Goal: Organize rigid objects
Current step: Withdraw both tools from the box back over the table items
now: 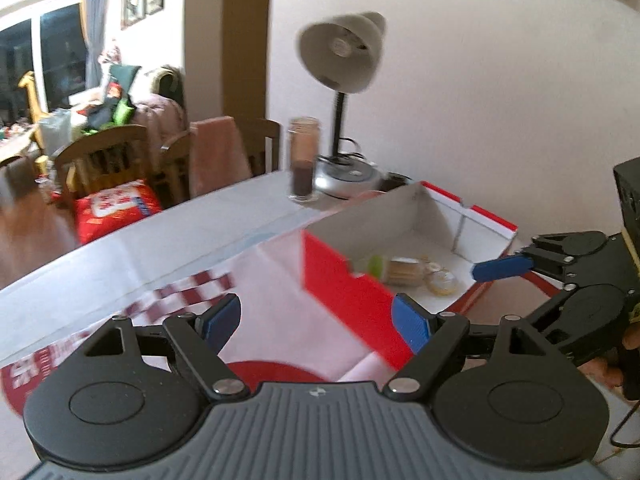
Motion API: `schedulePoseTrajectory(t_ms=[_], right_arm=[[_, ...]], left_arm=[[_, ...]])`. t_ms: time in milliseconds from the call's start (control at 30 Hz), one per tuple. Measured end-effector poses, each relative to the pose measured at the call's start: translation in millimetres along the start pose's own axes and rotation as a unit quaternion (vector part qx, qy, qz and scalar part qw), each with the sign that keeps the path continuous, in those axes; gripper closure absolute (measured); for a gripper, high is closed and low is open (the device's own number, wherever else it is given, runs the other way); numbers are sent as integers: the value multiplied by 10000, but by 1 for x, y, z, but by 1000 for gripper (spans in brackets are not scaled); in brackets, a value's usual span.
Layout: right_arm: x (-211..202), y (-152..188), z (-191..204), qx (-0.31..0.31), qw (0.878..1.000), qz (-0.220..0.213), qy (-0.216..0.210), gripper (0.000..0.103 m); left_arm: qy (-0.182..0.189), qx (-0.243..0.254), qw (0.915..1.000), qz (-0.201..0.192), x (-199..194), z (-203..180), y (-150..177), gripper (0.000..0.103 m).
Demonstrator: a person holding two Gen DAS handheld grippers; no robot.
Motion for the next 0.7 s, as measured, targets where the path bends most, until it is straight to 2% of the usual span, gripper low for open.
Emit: schedulePoseTrajectory(t_ms=[133,300,567,700], right_arm=[[10,2,30,0,9997,-96,-223,1],[24,10,63,-66,9993,-84,-358,0],[52,29,107,-138,9984,108,-542,0],[68,39,122,-203,9975,270,-625,0]], left_arm=[[-245,-120,9996,-81,-16,38,21,17],[-526,-346,9980,-28,-31,83,61,17],[-860,-617,9942,205,-48,137,131,17],[-853,-694,9935,289,-53,149,161,17]])
Point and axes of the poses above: each gripper's, at about its wrist camera, not at the fingertips, and x roughly the way its jaws point, z to its left, y to its underside, the point moved 8 cm from there along x, roughly the way its jaws point, and after that the axes turned 15 degrees about -y, right-handed, at the moved point
